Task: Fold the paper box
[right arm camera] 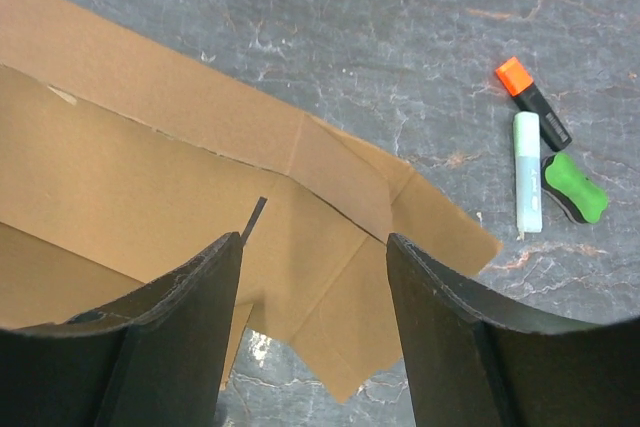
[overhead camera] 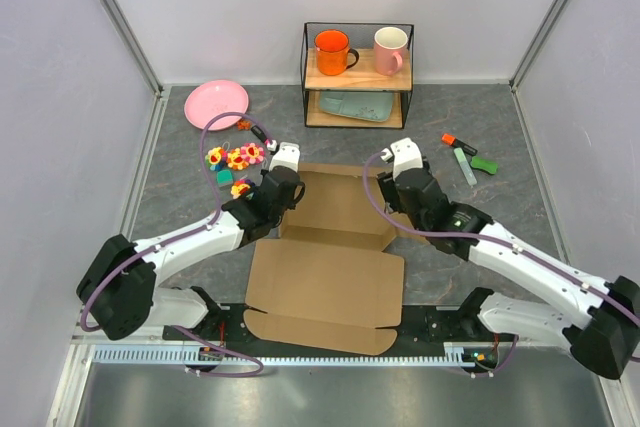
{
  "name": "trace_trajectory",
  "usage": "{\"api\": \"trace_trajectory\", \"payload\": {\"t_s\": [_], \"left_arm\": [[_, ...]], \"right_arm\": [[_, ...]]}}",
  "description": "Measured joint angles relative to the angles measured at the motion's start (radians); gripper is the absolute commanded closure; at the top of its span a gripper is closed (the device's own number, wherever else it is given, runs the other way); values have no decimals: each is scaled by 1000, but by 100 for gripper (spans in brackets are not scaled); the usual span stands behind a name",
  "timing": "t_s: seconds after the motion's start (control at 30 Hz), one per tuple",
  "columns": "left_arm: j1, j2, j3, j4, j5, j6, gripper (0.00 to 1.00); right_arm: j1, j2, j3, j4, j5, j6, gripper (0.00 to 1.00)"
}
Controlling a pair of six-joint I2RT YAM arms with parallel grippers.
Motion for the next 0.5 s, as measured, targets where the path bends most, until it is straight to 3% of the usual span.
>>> {"api": "trace_trajectory", "payload": {"t_s": [0.5], "left_arm": [[6, 0, 5, -18, 9, 20, 98]], "right_arm": [[1, 208, 23, 56, 116, -31, 36]]}}
